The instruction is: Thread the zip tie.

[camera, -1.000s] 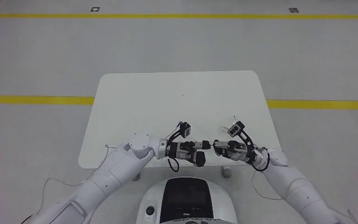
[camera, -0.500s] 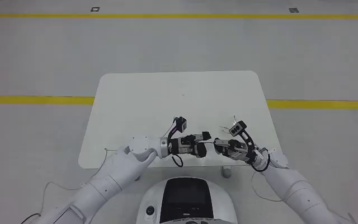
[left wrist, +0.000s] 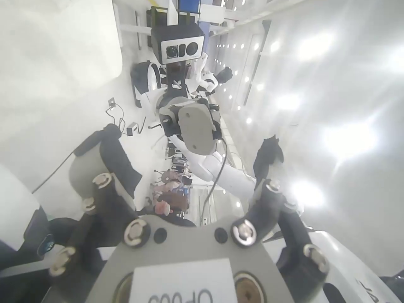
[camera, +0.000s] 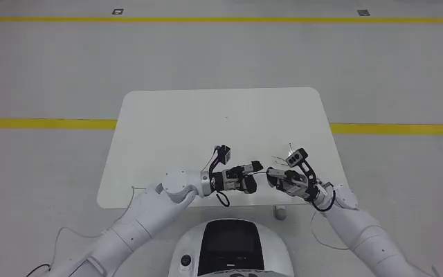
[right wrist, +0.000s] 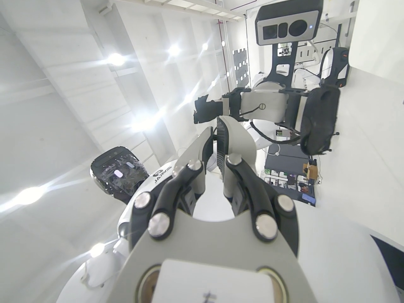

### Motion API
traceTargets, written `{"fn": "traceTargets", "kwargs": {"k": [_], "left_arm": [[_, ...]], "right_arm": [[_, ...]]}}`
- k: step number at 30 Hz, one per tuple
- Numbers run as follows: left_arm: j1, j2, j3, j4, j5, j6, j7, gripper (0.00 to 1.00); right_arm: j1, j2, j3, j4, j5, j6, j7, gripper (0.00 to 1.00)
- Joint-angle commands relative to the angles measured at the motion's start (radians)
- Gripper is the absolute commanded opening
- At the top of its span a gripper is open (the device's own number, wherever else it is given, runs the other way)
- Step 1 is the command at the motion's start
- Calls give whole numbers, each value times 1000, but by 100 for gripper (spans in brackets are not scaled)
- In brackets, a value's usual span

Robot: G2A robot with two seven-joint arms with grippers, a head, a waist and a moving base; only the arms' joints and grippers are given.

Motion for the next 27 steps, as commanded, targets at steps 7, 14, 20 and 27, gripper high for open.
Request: {"fn": "traceTargets", "kwargs": {"k": [7, 14, 20, 27], "left_arm": [[-2, -2, -2, 8, -15, -5, -17, 100], [-2, -2, -9, 16, -19, -10, -25, 100], [2, 0, -18, 14, -13, -13, -18, 100], [7, 3, -32, 11, -14, -15, -24, 100]], "right_arm": [[-10, -4, 18, -7, -30, 24, -10, 0], [-7, -7, 20, -7, -94, 47, -25, 0], [-3, -10, 21, -4, -149, 77, -60, 0], [2, -12, 26, 4, -197, 100, -85, 0]]}}
